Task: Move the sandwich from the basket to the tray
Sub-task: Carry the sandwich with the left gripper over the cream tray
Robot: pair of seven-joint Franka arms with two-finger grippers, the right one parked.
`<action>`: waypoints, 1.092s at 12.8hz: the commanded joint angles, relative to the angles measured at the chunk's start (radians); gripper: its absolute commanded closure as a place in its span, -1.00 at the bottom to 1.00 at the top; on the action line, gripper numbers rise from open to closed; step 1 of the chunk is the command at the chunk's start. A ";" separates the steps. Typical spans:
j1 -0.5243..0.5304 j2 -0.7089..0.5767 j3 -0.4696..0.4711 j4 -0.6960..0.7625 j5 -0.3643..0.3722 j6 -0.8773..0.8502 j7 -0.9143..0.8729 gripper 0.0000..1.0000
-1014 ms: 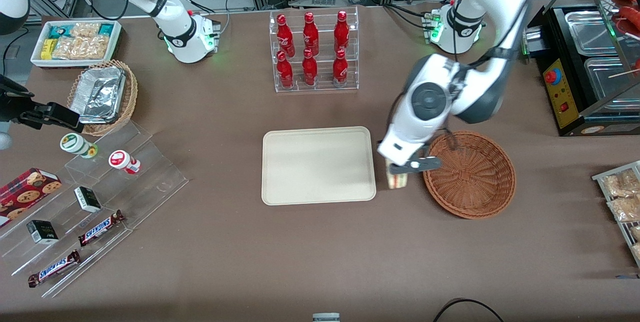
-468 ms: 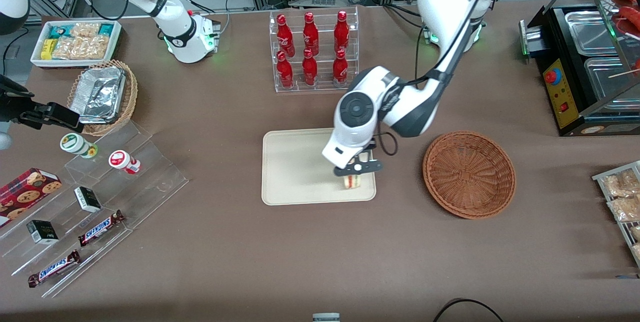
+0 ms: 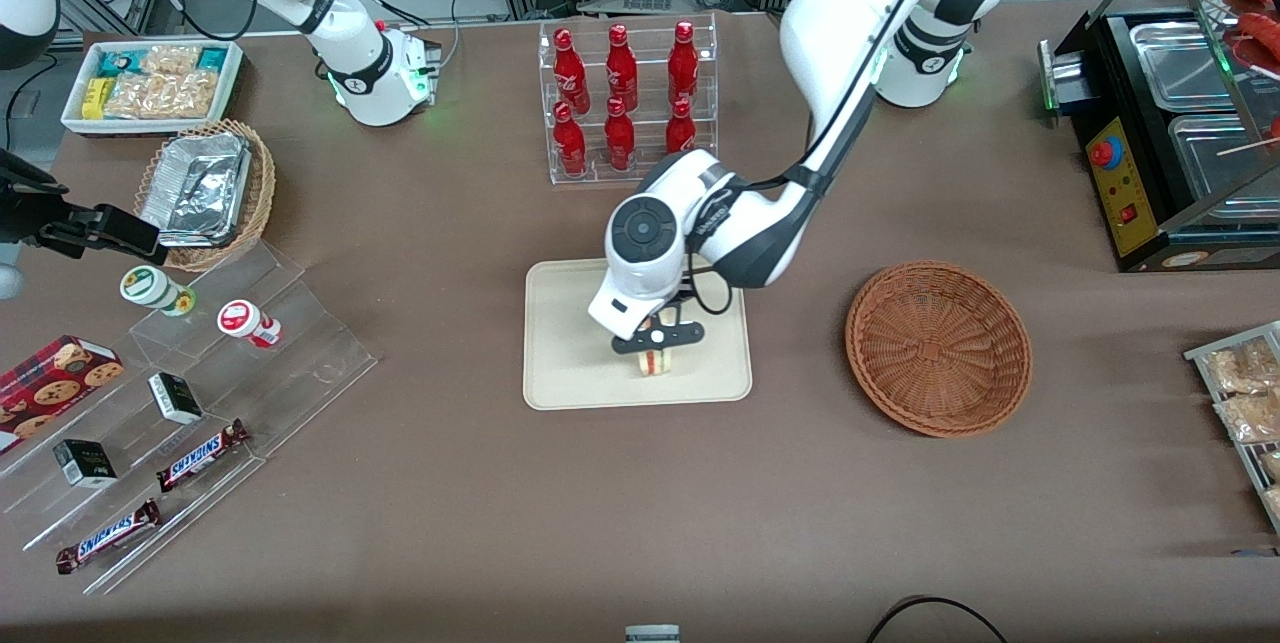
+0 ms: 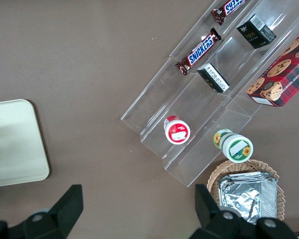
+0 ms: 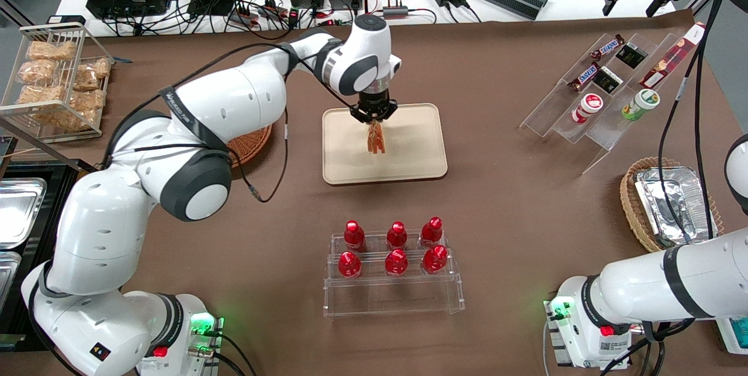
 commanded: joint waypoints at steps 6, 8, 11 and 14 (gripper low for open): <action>-0.029 0.064 0.000 0.061 -0.013 0.001 -0.056 1.00; -0.029 0.071 0.000 0.061 -0.013 0.012 -0.097 1.00; -0.042 0.079 0.000 0.061 -0.013 0.027 -0.114 0.51; -0.042 0.079 0.000 0.056 -0.011 0.037 -0.111 -1.00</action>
